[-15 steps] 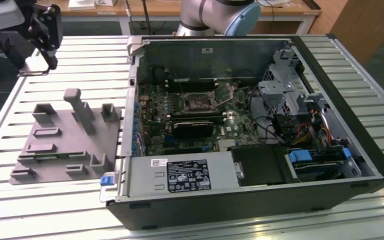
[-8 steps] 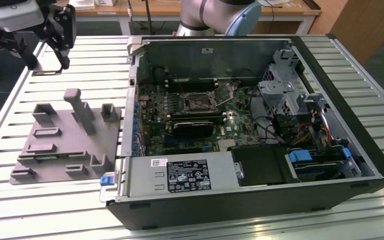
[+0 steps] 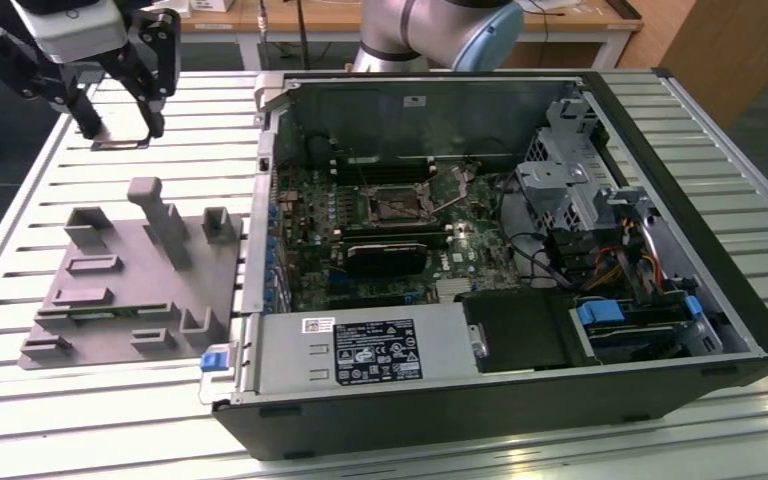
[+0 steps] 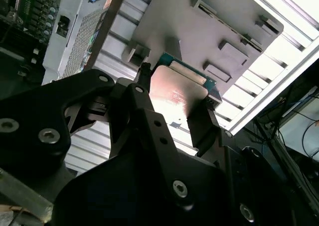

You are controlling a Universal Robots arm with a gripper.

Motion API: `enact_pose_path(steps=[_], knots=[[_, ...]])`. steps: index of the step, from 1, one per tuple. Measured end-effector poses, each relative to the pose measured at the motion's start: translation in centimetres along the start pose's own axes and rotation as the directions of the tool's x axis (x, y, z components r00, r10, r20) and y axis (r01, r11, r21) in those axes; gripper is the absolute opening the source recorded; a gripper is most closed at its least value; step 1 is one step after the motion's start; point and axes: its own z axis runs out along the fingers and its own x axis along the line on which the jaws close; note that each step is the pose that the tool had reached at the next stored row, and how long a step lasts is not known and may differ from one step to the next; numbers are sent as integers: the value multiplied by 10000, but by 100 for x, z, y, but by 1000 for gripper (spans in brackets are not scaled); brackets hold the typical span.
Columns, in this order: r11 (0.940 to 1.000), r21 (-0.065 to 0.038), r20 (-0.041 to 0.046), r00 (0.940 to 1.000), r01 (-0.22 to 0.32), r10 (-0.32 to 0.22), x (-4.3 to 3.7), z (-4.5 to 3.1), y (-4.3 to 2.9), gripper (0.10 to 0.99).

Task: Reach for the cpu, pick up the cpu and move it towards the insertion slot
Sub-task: 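Pick up the cpu and move it towards the insertion slot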

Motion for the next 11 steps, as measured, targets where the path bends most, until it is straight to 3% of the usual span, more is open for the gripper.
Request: enact_pose_path(steps=[11], knots=[[10000,1,-1,10000,0,0,-290,-4,-1,545]])
